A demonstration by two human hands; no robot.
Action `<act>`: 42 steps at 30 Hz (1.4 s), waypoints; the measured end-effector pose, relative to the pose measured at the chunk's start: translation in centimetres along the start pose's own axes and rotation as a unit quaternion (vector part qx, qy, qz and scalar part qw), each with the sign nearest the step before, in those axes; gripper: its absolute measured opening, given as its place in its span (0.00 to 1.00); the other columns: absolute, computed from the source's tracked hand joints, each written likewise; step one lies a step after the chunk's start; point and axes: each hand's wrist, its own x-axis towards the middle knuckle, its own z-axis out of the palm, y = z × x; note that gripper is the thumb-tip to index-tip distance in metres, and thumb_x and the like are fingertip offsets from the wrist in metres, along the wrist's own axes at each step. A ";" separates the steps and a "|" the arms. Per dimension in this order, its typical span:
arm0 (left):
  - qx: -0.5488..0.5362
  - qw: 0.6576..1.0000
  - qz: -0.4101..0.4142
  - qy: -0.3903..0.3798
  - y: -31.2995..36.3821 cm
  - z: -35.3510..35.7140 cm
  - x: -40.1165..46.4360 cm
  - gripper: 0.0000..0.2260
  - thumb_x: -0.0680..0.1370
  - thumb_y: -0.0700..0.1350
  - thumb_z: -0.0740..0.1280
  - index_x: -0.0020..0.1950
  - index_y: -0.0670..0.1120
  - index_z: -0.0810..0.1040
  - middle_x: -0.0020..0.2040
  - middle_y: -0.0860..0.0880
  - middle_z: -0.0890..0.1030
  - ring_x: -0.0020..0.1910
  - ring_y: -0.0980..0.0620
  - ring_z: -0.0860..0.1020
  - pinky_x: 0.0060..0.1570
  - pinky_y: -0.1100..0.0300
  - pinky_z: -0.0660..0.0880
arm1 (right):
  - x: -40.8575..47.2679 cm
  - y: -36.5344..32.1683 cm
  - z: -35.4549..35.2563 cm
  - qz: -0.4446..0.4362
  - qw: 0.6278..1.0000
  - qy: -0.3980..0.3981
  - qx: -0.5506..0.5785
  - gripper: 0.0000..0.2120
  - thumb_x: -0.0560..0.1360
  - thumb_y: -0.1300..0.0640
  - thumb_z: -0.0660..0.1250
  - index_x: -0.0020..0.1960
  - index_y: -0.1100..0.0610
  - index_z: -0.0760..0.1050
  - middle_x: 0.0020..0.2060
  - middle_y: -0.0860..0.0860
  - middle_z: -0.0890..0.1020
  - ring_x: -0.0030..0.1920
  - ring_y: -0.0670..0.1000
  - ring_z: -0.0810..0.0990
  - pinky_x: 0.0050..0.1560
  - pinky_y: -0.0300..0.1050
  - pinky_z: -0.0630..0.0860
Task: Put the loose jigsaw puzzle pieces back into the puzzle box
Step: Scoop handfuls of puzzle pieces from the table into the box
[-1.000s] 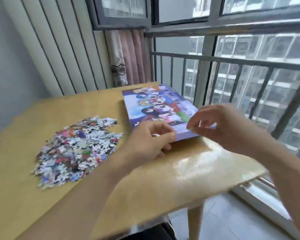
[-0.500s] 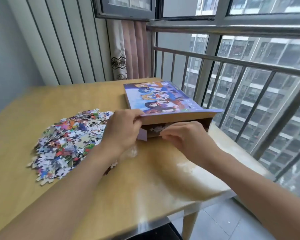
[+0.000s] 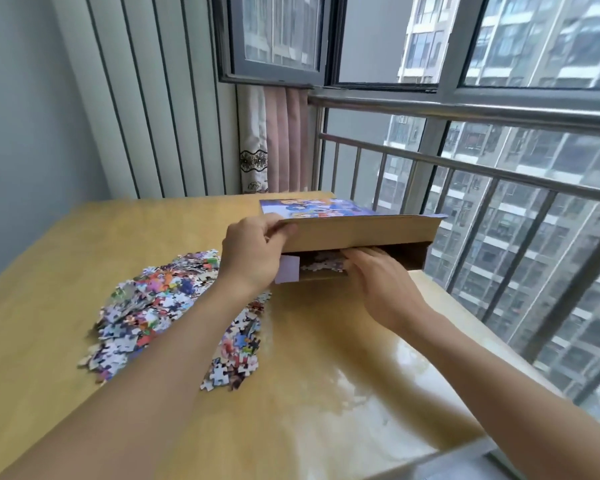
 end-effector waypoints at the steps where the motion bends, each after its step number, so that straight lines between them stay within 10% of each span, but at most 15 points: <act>1: -0.003 1.000 0.002 -0.002 -0.2 0.1 0.0 0.11 0.78 0.54 0.67 0.48 0.49 0.85 0.35 0.49 0.82 0.39 0.43 0.79 0.42 0.42 0.82 | -0.6 -0.2 -0.3 -0.020 1.000 0.007 0.010 0.13 0.82 0.56 0.61 0.63 0.55 0.79 0.58 0.50 0.84 0.59 0.56 0.79 0.55 0.53 0.78; 9: -0.079 0.997 0.013 0.019 2.1 -0.5 3.0 0.05 0.80 0.51 0.69 0.46 0.58 0.83 0.42 0.48 0.85 0.43 0.45 0.82 0.44 0.48 0.83 | 3.0 1.0 -1.6 -0.120 0.989 0.041 -0.080 0.12 0.73 0.65 0.69 0.53 0.55 0.86 0.53 0.51 0.86 0.53 0.57 0.84 0.48 0.52 0.83; 13: 0.027 0.996 0.074 0.033 5.0 -2.6 6.9 0.20 0.77 0.51 0.72 0.69 0.53 0.73 0.62 0.57 0.76 0.59 0.58 0.73 0.54 0.66 0.69 | 9.7 0.7 -5.8 -0.091 0.987 0.087 -0.103 0.08 0.73 0.66 0.73 0.48 0.55 0.85 0.47 0.51 0.87 0.48 0.56 0.86 0.46 0.52 0.83; 19: -0.019 1.000 -0.008 0.023 3.7 -3.1 6.6 0.26 0.76 0.50 0.73 0.72 0.51 0.70 0.63 0.54 0.77 0.60 0.49 0.78 0.60 0.52 0.77 | 11.5 -0.7 -7.6 -0.119 0.978 0.138 -0.102 0.07 0.73 0.65 0.74 0.48 0.54 0.85 0.42 0.50 0.87 0.42 0.53 0.86 0.40 0.47 0.83; 25: 0.074 0.989 -0.039 -0.120 -0.1 -3.1 3.1 0.18 0.77 0.48 0.72 0.67 0.50 0.77 0.59 0.51 0.82 0.58 0.50 0.79 0.58 0.52 0.77 | 7.6 -0.3 -3.4 -0.096 0.975 -0.054 -0.191 0.11 0.77 0.64 0.67 0.46 0.50 0.83 0.36 0.50 0.84 0.33 0.55 0.81 0.33 0.47 0.77; 33: 0.248 0.950 -0.065 -0.177 -7.7 -7.8 -1.4 0.23 0.77 0.53 0.72 0.72 0.52 0.74 0.71 0.50 0.75 0.70 0.48 0.72 0.70 0.51 0.70 | 1.2 -0.5 4.5 0.044 0.989 -0.138 -0.029 0.07 0.77 0.55 0.67 0.53 0.51 0.81 0.57 0.54 0.83 0.57 0.61 0.79 0.54 0.52 0.78; 37: 0.241 0.953 -0.069 -0.169 -9.1 -9.9 -3.4 0.21 0.80 0.58 0.66 0.71 0.54 0.74 0.73 0.52 0.73 0.71 0.50 0.71 0.68 0.57 0.66 | 0.3 -5.2 4.3 0.040 0.985 -0.160 0.044 0.09 0.77 0.54 0.65 0.52 0.53 0.83 0.47 0.50 0.86 0.47 0.57 0.81 0.46 0.50 0.77; 42: 0.307 0.936 -0.048 -0.165 -10.5 -11.8 -6.8 0.31 0.77 0.69 0.50 0.76 0.59 0.66 0.79 0.56 0.62 0.79 0.54 0.55 0.77 0.43 0.50 | 0.9 -13.9 0.9 0.070 0.940 -0.268 0.201 0.23 0.71 0.28 0.67 0.42 0.48 0.72 0.31 0.45 0.75 0.32 0.47 0.71 0.32 0.45 0.67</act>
